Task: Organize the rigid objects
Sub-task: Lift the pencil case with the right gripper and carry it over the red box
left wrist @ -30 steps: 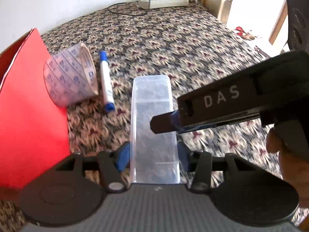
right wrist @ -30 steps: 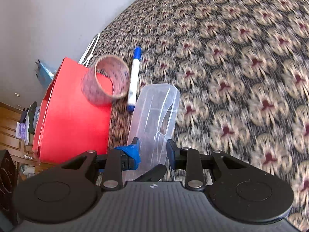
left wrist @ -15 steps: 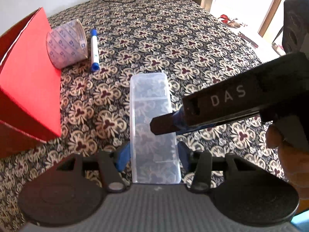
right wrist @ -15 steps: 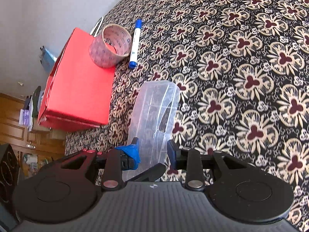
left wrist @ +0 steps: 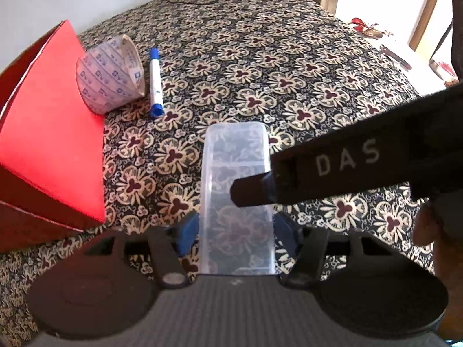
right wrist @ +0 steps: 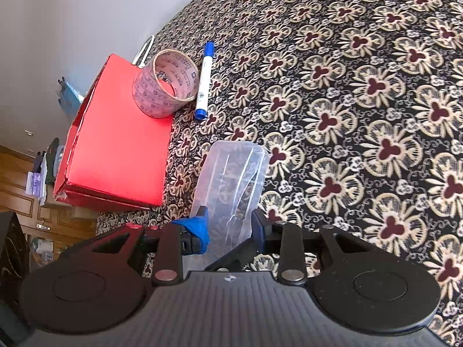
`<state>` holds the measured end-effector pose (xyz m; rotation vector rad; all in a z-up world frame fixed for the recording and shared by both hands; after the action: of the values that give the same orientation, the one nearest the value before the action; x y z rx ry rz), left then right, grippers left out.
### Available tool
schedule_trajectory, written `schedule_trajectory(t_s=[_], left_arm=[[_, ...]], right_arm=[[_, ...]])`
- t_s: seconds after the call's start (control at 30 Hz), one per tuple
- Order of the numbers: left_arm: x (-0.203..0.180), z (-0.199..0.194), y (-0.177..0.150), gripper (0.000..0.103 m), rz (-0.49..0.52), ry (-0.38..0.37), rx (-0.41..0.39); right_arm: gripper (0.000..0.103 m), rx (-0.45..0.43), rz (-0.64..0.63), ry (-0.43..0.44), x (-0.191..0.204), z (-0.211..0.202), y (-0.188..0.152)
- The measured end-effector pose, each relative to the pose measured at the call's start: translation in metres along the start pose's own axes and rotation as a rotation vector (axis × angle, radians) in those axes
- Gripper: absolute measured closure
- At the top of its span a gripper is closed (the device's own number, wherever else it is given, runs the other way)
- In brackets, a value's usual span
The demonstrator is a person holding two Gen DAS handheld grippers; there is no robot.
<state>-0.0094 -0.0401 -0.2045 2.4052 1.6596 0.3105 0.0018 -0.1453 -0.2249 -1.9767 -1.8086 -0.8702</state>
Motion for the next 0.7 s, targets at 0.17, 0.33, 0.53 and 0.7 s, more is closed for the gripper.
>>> schedule_trajectory(t_s=[0.17, 0.33, 0.53, 0.7], left_arm=[[0.006, 0.001, 0.003, 0.050, -0.026, 0.001, 0.008], [0.009, 0.002, 0.002, 0.051, -0.038, 0.009, 0.015], [0.011, 0.002, 0.003, 0.051, -0.055, 0.015, 0.029], [0.011, 0.002, 0.002, 0.051, -0.060, 0.019, 0.032]], right_arm=[[0.084, -0.004, 0.010, 0.023, 0.002, 0.009, 0.002], [0.084, -0.006, 0.022, 0.037, 0.002, 0.013, 0.001], [0.083, -0.009, 0.005, 0.022, 0.004, 0.017, 0.003], [0.083, -0.002, -0.009, 0.008, 0.005, 0.019, 0.004]])
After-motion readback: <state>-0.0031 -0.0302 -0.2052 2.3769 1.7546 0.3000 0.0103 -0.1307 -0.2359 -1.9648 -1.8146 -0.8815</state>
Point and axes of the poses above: each gripper's, at about its wrist camera, not at the fingertips, and z roughly the way its jaws point, x to its left, y to its top, the point moved 9 cm from there along z, roughly the way its jaws point, and after that the axes turned 8 degrees about x, right-handed, at the moved point
